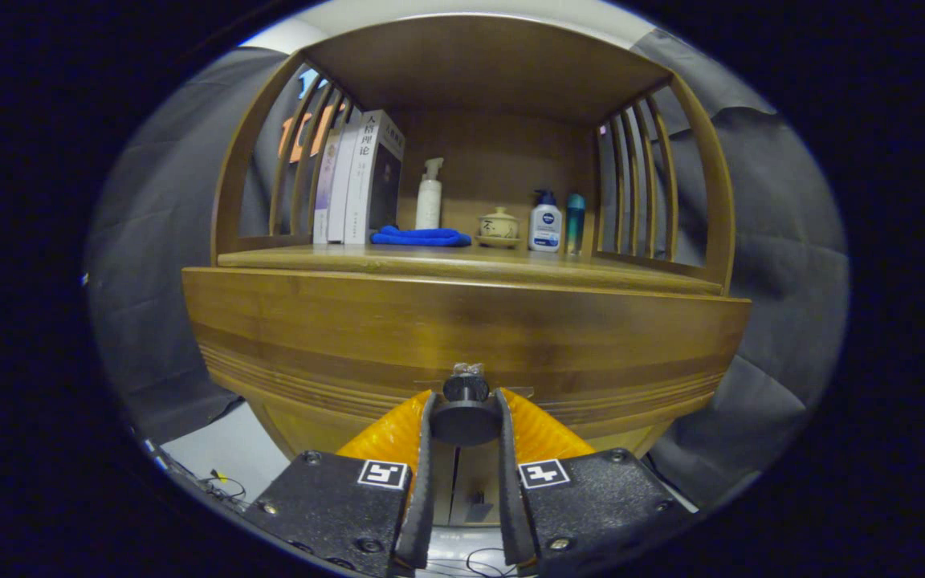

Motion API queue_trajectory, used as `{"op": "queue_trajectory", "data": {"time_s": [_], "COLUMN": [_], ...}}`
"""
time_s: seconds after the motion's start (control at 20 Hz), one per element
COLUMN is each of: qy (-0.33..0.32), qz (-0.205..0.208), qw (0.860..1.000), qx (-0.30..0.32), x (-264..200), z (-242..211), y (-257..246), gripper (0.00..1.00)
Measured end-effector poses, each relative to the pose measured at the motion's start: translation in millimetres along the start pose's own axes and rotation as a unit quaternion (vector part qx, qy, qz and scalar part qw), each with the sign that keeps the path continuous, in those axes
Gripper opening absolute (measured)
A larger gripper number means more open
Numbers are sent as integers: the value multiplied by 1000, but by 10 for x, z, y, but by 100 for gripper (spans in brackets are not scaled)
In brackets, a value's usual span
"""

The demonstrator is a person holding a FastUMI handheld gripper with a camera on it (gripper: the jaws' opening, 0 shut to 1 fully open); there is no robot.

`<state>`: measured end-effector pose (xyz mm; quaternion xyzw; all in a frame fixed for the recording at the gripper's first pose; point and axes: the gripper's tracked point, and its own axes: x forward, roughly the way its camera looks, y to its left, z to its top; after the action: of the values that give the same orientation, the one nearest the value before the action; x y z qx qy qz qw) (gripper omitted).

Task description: Pull open the drawer, take out the items inside it, and place them on the countertop above the cabinet.

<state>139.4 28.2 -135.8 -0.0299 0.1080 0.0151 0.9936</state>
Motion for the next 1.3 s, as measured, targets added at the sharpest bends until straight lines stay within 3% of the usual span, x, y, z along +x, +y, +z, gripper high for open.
{"op": "queue_trajectory", "data": {"time_s": [0.6,1.3], "qy": [-2,36], "qz": [12,32], "qw": [1000,999], "qx": [-1,22], "x": [-755,-1317], "z": [-276,-457], "y": [18,37], "gripper": [37,37]}}
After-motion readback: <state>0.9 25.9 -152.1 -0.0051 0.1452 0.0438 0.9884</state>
